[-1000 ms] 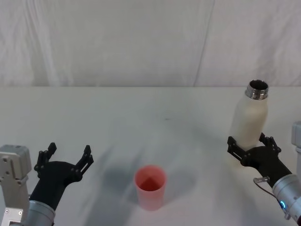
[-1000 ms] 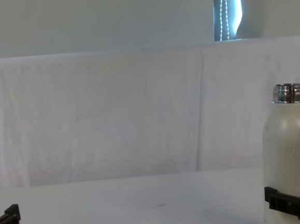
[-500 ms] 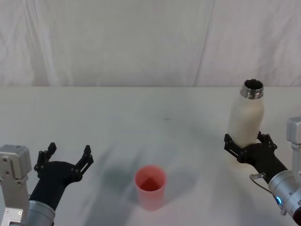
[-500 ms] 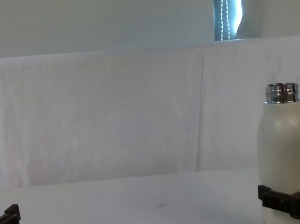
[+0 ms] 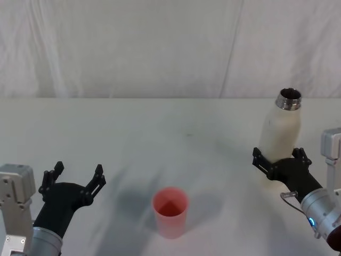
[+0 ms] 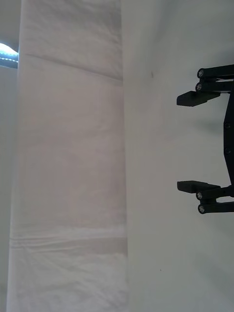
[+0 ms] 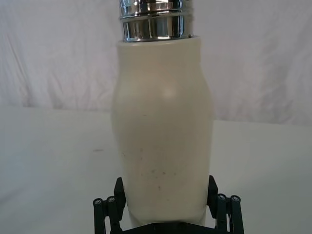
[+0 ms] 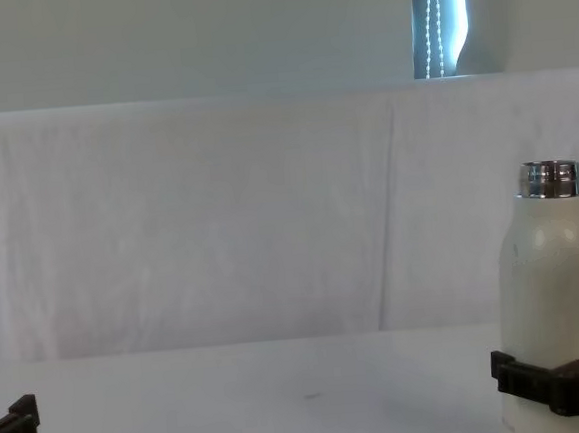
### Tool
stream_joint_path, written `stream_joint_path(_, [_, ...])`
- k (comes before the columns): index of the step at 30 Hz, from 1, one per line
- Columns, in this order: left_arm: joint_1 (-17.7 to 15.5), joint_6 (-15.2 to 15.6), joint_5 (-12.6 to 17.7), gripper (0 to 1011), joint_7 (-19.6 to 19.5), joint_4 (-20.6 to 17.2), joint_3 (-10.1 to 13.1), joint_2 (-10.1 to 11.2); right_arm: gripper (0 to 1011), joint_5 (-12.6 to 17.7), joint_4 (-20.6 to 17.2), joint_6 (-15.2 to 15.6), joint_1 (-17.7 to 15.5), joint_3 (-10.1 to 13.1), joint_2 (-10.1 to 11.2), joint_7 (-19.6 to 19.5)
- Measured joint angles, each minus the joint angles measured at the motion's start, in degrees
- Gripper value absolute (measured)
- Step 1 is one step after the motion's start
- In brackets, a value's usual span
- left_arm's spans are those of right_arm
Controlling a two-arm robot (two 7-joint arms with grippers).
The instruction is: Grasp the thermos with one hand and pour water into the cup lid.
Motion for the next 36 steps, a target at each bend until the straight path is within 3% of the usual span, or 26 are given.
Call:
stream_joint_path(10, [0.0,0.0,0.0,1001,0.0,0.0,0.0,0.0,1001,-0.1,1.9,-1.5,0.6,0.5,-0.7,-0.1])
stream_joint_path(36, [0.0,0.0,0.0,1001,0.0,0.0,0.0,0.0,950,-0.1,1.7,-1.2,0.5,0.5,-0.6,-0.1])
